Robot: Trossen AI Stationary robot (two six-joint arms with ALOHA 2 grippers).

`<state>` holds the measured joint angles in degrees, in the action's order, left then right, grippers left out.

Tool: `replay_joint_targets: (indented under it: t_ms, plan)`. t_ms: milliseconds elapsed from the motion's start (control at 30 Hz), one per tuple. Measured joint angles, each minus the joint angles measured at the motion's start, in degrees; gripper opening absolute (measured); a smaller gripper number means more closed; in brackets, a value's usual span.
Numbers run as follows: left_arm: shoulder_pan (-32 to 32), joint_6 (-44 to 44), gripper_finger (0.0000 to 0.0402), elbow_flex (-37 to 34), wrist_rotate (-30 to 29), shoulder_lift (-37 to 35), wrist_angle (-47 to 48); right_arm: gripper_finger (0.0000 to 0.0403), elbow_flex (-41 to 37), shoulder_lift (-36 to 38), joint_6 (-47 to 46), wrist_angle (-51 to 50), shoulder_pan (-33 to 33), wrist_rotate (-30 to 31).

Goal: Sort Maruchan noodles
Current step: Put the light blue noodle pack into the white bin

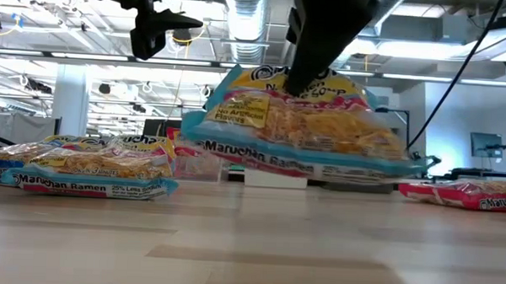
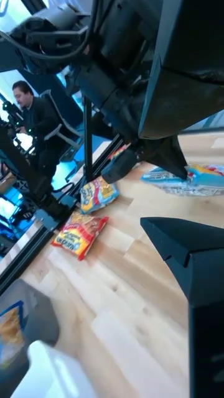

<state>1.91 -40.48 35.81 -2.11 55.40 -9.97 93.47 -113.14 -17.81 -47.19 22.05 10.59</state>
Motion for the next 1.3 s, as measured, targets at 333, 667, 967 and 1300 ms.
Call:
replay_joint_targets:
  t_ms: [333, 667, 967, 1300]
  plan:
    - [-7.0, 7.2, 0.0206, 0.0, 1.8, 0.0, 0.0, 0.0002, 0.4, 0.0, 6.8, -1.5, -4.3, 0.6]
    - [-13.7, 7.9, 0.0206, 0.0, 10.0, 3.6, -0.4, 0.0002, 0.4, 1.4, 9.6, -6.2, -6.9, 3.5]
    - [-15.5, 9.8, 0.0206, 0.0, 13.3, 9.4, -3.4, 0.0002, 0.5, 5.8, 10.2, -8.2, -9.5, 7.0]
    - [-13.7, 9.3, 0.0206, 0.0, 13.9, 12.3, -6.5, 0.0003, 0.5, 8.3, 12.5, -6.5, -12.8, 8.1]
